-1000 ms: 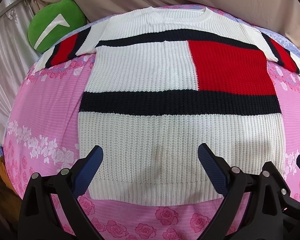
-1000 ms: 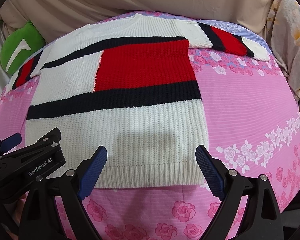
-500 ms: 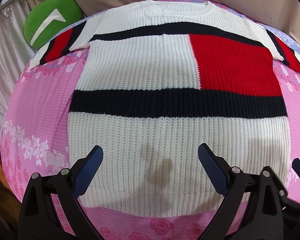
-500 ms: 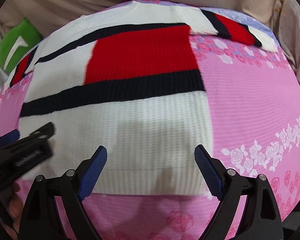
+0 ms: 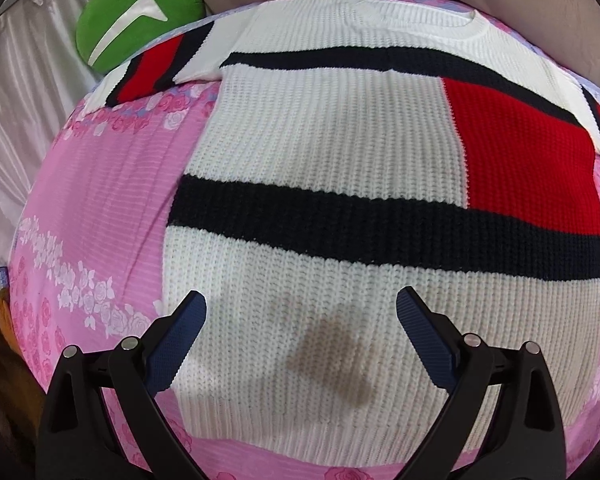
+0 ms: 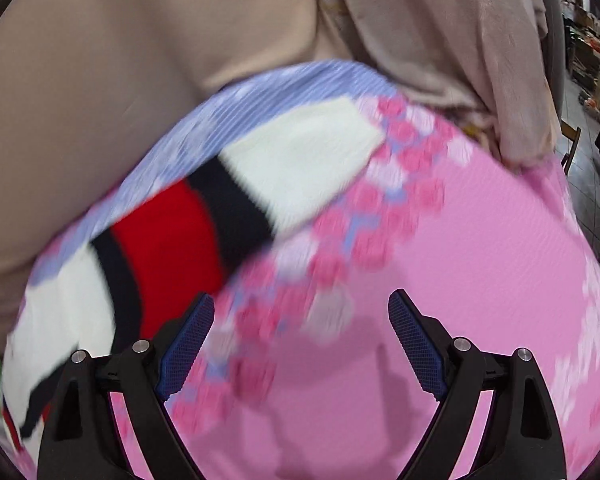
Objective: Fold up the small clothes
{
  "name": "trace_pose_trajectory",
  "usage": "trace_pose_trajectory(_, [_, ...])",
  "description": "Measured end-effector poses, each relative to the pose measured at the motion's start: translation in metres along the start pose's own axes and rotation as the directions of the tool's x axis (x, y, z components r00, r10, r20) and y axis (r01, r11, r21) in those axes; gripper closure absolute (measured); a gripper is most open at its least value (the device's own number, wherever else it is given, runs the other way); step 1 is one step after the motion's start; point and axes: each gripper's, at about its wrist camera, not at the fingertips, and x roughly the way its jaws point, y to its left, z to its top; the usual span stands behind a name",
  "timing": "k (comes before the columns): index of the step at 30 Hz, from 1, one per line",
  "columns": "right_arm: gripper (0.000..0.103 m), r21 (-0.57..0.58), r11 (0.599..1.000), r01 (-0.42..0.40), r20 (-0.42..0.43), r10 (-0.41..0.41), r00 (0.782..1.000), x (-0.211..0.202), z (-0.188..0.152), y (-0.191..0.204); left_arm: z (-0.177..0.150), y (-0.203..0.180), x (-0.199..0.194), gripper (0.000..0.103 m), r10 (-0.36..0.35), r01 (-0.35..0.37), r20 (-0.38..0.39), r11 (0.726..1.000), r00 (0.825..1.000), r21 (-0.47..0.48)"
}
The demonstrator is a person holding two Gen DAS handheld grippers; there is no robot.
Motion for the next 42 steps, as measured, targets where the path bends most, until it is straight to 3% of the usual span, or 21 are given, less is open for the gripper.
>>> trace_pose_trajectory(3, [0.016,0.026,1.0,0.012,-0.013,-0.011,1.0,0.031,0.033,-0.011,-0.006,-0.003,0.001,0.009,0.013,-0.013,-0.023,1.0,1.0,-0.007])
trace_pose_trajectory(8, [0.017,0.065,0.998,0.008,-0.031,-0.006,1.0,0.066,0.058,-0.014,-0.014,-0.013,-0.003,0.009,0.024,-0.024,-0.037,1.0,0.999,0.0])
trace_pose_trajectory(11, [0.044,0.061,0.998,-0.013,-0.048,0.016,0.999,0.076,0.067,-0.004,-0.014,-0.017,-0.007,0.009,0.018,-0.018,-0.031,1.0,0.999,-0.003])
trace_pose_trajectory(12, [0.059,0.062,0.998,-0.015,-0.052,0.018,0.998,0.078,0.07,-0.001,-0.013,-0.018,-0.007,0.009,0.019,-0.019,-0.03,1.0,0.999,-0.003])
trace_pose_trajectory(13, [0.083,0.06,0.998,-0.029,-0.049,0.032,0.998,0.077,0.073,0.005,-0.011,-0.017,-0.008,0.009,0.019,-0.019,-0.027,1.0,0.999,-0.006])
trace_pose_trajectory(15, [0.087,0.065,0.995,-0.076,-0.024,0.078,0.997,0.067,0.081,0.018,-0.007,-0.015,-0.008,0.009,0.017,-0.018,-0.022,1.0,1.0,-0.014])
trace_pose_trajectory(18, [0.088,-0.002,0.982,-0.188,0.087,0.187,0.979,0.021,0.089,0.06,0.001,-0.007,-0.008,0.009,0.019,-0.019,-0.013,0.999,1.0,-0.029])
trace_pose_trajectory(21, [0.088,-0.155,0.934,-0.322,0.141,0.344,0.928,-0.035,0.085,0.132,0.011,0.004,-0.009,0.009,0.012,-0.011,0.004,0.999,1.0,-0.052])
trace_pose_trajectory(23, [0.088,-0.263,0.875,-0.406,0.142,0.451,0.881,-0.071,0.071,0.187,0.018,0.013,-0.011,0.009,0.009,-0.008,0.02,0.998,1.0,-0.068])
trace_pose_trajectory(25, [0.088,-0.399,0.789,-0.468,0.101,0.545,0.832,-0.104,0.043,0.252,0.026,0.025,-0.014,0.009,0.003,0.001,0.041,0.996,0.999,-0.091])
trace_pose_trajectory(29, [0.088,-0.574,0.62,-0.535,-0.028,0.638,0.77,-0.134,-0.039,0.359,0.044,0.052,-0.019,0.009,-0.01,0.022,0.079,0.989,0.997,-0.148])
trace_pose_trajectory(33, [0.088,-0.657,0.475,-0.585,-0.216,0.625,0.75,-0.113,-0.144,0.444,0.063,0.08,-0.018,0.009,-0.039,0.062,0.112,0.976,0.993,-0.211])
trace_pose_trajectory(36, [0.083,-0.705,0.386,-0.595,-0.352,0.537,0.766,-0.094,-0.233,0.476,0.082,0.095,-0.009,0.009,-0.079,0.109,0.13,0.965,0.988,-0.24])
trace_pose_trajectory(38, [0.083,-0.731,0.365,-0.576,-0.385,0.475,0.791,-0.082,-0.272,0.476,0.099,0.1,0.001,0.009,-0.121,0.152,0.133,0.956,0.984,-0.252])
trace_pose_trajectory(39, [0.083,-0.732,0.376,-0.569,-0.388,0.456,0.801,-0.076,-0.278,0.469,0.108,0.1,0.007,0.008,-0.149,0.179,0.133,0.95,0.98,-0.256])
trace_pose_trajectory(41, [0.081,-0.695,0.438,-0.57,-0.379,0.451,0.808,-0.08,-0.276,0.448,0.129,0.096,0.022,0.008,-0.206,0.233,0.128,0.937,0.97,-0.26])
trace_pose_trajectory(42, [0.074,-0.658,0.485,-0.576,-0.366,0.463,0.807,-0.085,-0.267,0.428,0.138,0.092,0.031,0.008,-0.232,0.257,0.124,0.932,0.965,-0.256])
